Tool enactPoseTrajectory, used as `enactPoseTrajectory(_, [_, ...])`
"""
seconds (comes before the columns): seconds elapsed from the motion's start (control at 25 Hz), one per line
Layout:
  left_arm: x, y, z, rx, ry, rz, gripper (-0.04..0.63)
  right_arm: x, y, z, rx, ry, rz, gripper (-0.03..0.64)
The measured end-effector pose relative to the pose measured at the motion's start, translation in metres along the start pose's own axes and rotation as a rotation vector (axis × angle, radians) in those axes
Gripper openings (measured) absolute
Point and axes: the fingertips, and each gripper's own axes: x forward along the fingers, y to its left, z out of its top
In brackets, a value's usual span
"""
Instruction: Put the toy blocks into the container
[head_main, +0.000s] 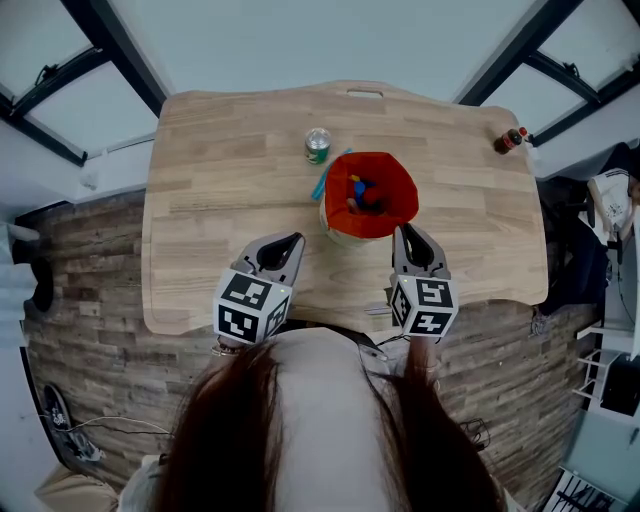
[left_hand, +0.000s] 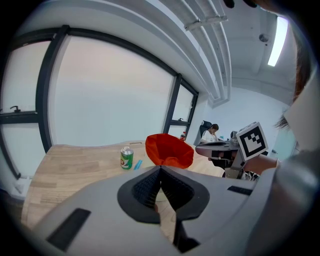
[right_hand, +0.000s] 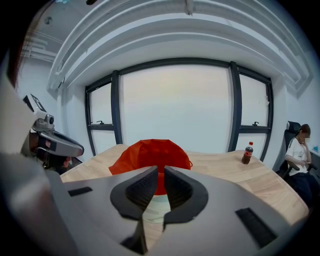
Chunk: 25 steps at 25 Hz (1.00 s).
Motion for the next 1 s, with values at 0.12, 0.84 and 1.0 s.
enactPoseTrajectory(0.12, [-0.001,-0.003,-0.001,0.004,0.0,0.0,0.009,-0.004,-0.001,-0.004,0.007,0.0,0.001,0.054])
enactPoseTrajectory(0.84, [-0.004,-0.032,-0.015,0.01,0.01,0.02,0.009,-0.035,-0.011,-0.031,0.006,0.037,0.023,0.048])
enactPoseTrajectory(1.0, [-0.004,-0.042,-0.016,0.014,0.003,0.008,0.009,-0.043,-0.017,-0.039,0.016,0.046,0.016,0.048])
